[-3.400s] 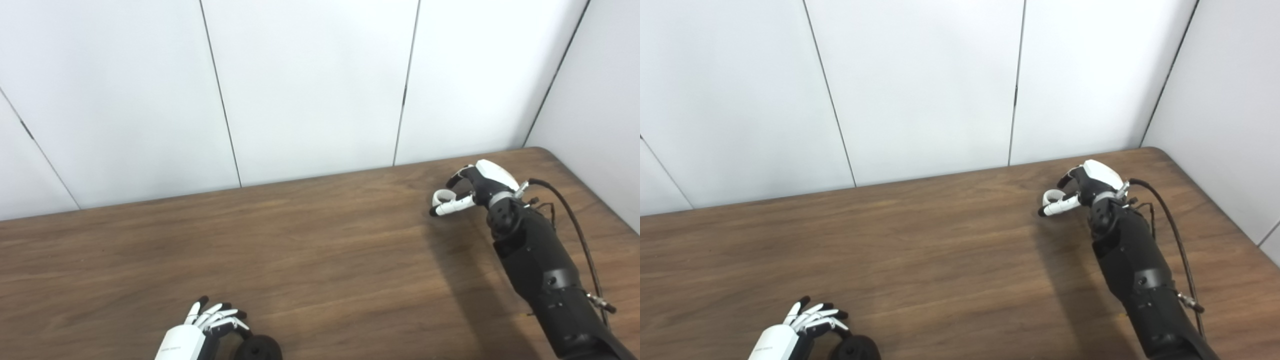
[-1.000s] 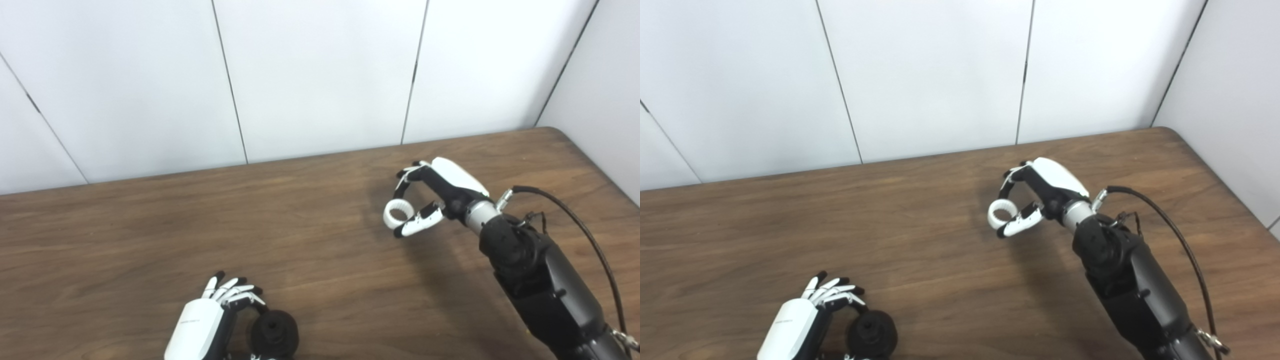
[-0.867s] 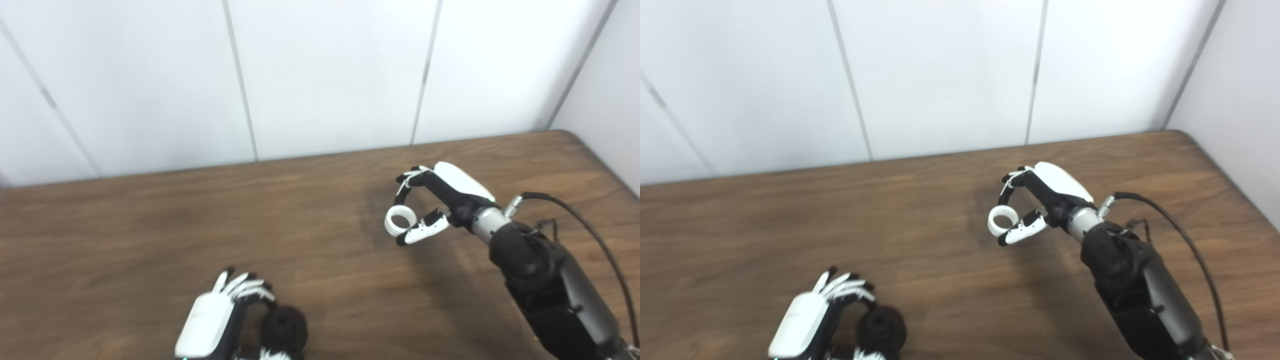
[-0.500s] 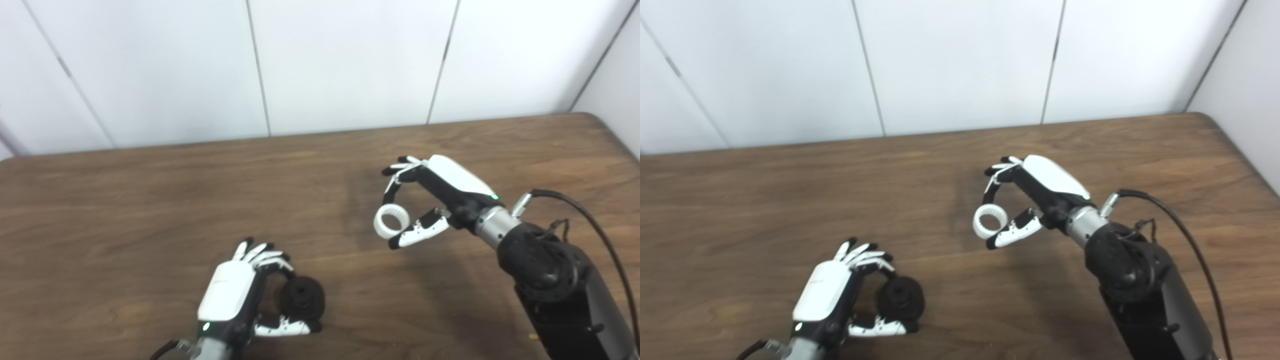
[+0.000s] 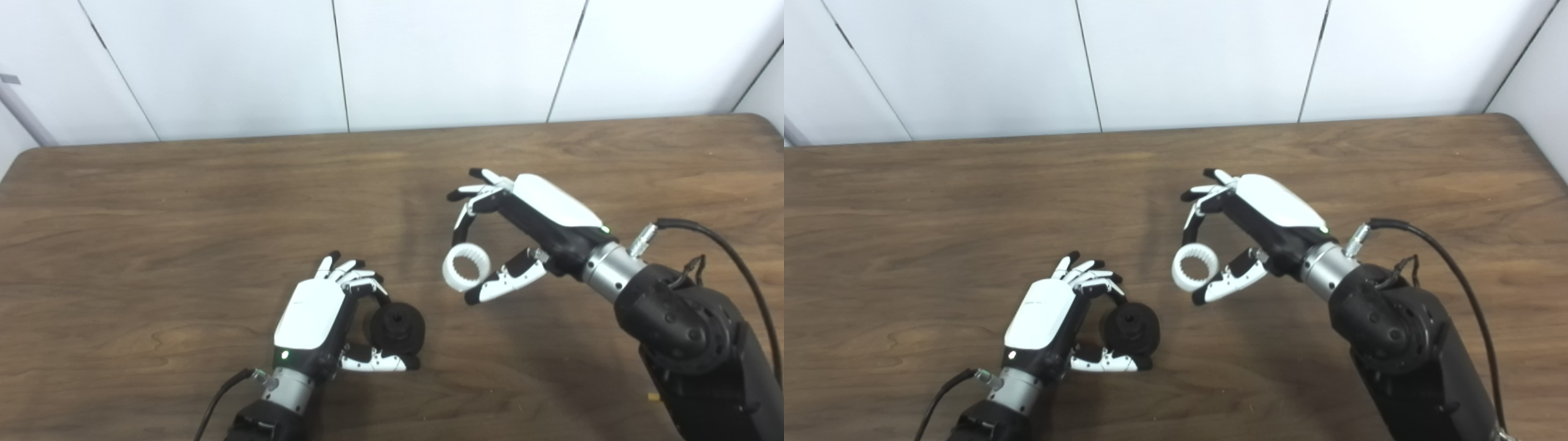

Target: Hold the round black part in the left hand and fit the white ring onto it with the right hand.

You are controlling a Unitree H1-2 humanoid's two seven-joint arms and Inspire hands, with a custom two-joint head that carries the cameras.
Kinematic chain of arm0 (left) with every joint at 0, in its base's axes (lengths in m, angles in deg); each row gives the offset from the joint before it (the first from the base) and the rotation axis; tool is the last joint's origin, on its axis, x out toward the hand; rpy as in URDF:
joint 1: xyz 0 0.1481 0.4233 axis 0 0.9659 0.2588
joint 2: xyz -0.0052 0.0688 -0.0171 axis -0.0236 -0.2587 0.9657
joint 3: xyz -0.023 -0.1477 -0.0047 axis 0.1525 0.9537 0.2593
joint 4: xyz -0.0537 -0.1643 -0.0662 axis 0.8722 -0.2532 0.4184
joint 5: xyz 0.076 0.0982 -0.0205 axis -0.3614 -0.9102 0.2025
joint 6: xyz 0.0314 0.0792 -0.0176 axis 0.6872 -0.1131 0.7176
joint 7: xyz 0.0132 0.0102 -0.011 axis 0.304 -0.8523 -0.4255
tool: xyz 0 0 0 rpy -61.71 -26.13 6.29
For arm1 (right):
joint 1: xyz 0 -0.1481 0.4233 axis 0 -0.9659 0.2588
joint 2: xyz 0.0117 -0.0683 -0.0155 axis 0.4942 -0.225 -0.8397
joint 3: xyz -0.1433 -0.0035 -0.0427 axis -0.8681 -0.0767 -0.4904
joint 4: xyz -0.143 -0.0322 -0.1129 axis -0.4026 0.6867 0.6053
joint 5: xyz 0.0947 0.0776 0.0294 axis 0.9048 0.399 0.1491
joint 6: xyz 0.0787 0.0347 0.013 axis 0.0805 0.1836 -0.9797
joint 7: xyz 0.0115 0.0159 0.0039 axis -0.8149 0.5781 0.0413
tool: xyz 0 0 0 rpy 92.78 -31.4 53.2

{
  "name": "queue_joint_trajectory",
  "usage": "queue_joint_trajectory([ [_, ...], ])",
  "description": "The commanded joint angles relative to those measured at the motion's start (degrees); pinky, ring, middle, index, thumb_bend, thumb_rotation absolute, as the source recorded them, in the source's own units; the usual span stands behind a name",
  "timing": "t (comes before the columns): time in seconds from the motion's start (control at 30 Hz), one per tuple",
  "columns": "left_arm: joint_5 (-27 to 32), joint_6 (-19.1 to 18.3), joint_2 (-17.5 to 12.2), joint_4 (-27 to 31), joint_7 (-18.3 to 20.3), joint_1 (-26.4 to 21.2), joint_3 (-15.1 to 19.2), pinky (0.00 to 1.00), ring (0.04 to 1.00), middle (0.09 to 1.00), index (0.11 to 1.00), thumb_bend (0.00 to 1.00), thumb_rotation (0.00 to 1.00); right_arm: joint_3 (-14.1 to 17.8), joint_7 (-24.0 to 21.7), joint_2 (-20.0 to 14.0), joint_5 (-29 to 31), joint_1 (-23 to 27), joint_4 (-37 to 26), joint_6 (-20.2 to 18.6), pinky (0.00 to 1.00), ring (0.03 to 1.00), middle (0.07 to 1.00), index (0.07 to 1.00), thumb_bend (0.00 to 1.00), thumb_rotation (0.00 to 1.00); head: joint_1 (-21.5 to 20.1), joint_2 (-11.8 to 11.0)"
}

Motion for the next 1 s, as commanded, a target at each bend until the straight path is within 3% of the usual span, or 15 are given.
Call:
queue_joint_trajectory([
  [0.0, -1.2, -0.2, 0.2, -0.1, -0.3, -1.0, -0.3, 1.0, 0.879, 0.759, 0.482, 0.53, 0.06, 0.2, -0.6, 0.7, -0.7, 2.5, -2.8, -0.1, 1.0, 1.0, 0.864, 0.483, 0.52, 0.14, 0.2, 0.3],
  [0.6, -1.1, -1.6, 0.7, 0.6, 0.6, -1.6, -0.7, 1.0, 0.879, 0.755, 0.483, 0.52, 0.06, -5.5, -2.9, 4.2, -2.9, 3.5, -1.0, 0.7, 1.0, 1.0, 0.862, 0.483, 0.52, 0.14, 0.1, 1.5],
  [0.97, -1.6, -2.6, 0.8, 0.9, 0.9, -1.9, -1.1, 1.0, 0.88, 0.757, 0.483, 0.52, 0.06, -7.5, -1.3, 4.4, -4.4, 2.4, 1.8, 3.3, 1.0, 0.996, 0.859, 0.483, 0.52, 0.14, 0.4, 1.7],
])
